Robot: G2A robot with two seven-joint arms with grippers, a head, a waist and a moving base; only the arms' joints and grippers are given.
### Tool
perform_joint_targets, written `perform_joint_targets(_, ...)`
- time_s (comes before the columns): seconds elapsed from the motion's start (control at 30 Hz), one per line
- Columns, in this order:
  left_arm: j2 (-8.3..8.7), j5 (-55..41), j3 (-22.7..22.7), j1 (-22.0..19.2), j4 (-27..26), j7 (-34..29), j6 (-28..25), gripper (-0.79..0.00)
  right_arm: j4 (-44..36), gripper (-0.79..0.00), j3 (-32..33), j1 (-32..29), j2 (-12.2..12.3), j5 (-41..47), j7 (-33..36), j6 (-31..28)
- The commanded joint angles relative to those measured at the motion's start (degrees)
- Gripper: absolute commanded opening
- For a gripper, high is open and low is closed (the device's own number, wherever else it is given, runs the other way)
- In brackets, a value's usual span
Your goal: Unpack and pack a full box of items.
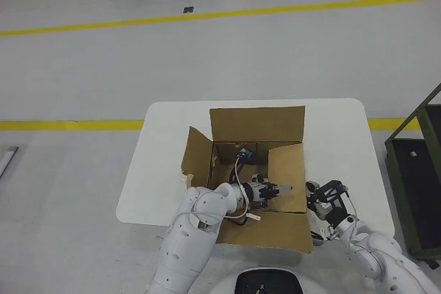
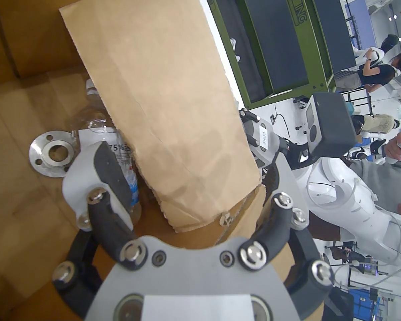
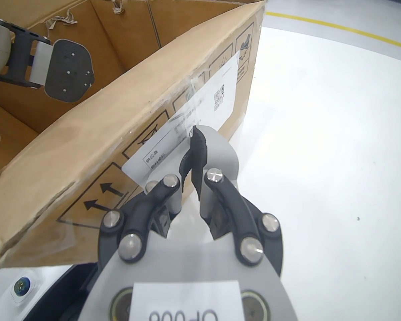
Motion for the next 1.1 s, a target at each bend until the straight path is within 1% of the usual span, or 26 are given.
perform_joint_targets(0.0,-0.09,-1.26,0.80,-0.72,1.52,-0.92,0.35,0.000,-0.05,-0.785,-0.23,0.12,-0.08,0.18,-0.06,-0.11)
perform_joint_targets(0.13,-0.16,-4.03,1.53,-1.66,3.29,-1.70,-0.30,0.000,0.02,-0.785,-0.87,0.54,-0.26,0.35,0.21,0.01)
perform_joint_targets(0.2,-0.26,-7.77,1.33,-1.74,4.54,-1.96,-0.17,0.000,0.07,-0.785,-1.10,0.79,-0.34,0.43,0.25,0.04)
perform_joint_targets(0.27,-0.23,-8.44,1.64,-2.28,4.92,-2.29,-0.52,0.000,0.22,-0.785,-1.23,0.98,-0.40,0.67,-0.03,-0.22)
perform_joint_targets(0.33,-0.21,-11.13,1.26,-2.42,5.38,-2.32,-0.95,0.000,0.38,-0.785,-1.26,1.13,-0.45,0.89,-0.09,-0.32)
perform_joint_targets(0.4,-0.18,-14.51,0.73,-2.46,4.95,-2.55,-1.74,0.000,0.37,-0.785,-1.18,1.19,-0.54,1.87,-0.39,-0.27)
perform_joint_targets(0.53,0.06,-18.10,0.15,-2.30,3.00,-3.13,-2.85,0.000,0.02,-0.779,-0.56,1.23,-0.60,2.96,-0.54,0.17)
perform_joint_targets(0.57,0.18,-18.30,0.00,-2.36,2.43,-3.40,-2.99,0.000,-0.35,-0.677,-0.25,1.15,-0.60,3.30,-0.67,0.31)
perform_joint_targets(0.6,0.28,-18.69,-0.18,-2.35,1.85,-3.48,-3.20,0.000,-0.81,-0.539,0.19,0.95,-0.59,3.87,-0.88,0.54)
perform_joint_targets(0.63,0.35,-19.46,-0.29,-2.30,1.17,-3.66,-3.33,0.000,-1.64,-0.477,0.89,0.69,-0.58,4.72,-1.42,0.95)
perform_joint_targets(0.7,0.59,-18.50,-0.18,-2.67,-0.06,-4.41,-3.23,0.000,-3.43,-0.459,2.33,-0.23,-0.49,6.05,-1.98,1.37)
perform_joint_targets(0.73,0.62,-19.16,-0.19,-2.64,-0.81,-4.16,-3.34,0.000,-4.57,-0.400,3.26,-0.76,-0.44,6.66,-2.25,1.92)
perform_joint_targets(0.77,0.64,-20.06,-0.08,-2.57,-1.26,-4.23,-3.34,0.000,-5.76,-0.314,4.14,-1.48,-0.39,7.65,-2.48,2.14)
perform_joint_targets(0.8,0.66,-20.25,0.18,-2.80,-1.72,-4.45,-3.33,0.000,-6.93,-0.305,5.33,-2.15,-0.32,8.55,-2.82,2.63)
perform_joint_targets(0.87,0.59,-21.12,1.02,-3.23,-2.10,-4.49,-3.26,0.000,-9.17,-0.249,7.59,-3.56,-0.15,9.81,-2.88,3.23)
perform_joint_targets(0.9,0.52,-21.34,1.69,-3.64,-2.15,-4.58,-3.31,0.000,-10.26,-0.077,8.86,-4.21,-0.07,10.67,-2.99,3.42)
perform_joint_targets(0.93,0.43,-21.20,2.45,-4.18,-2.03,-4.59,-3.18,0.000,-11.15,0.000,10.11,-4.90,0.02,11.39,-2.85,3.57)
perform_joint_targets(1.07,-0.36,-22.30,6.49,-6.95,-2.04,-3.97,-4.17,0.000,-14.26,0.000,15.35,-7.28,0.37,15.29,-1.40,3.21)
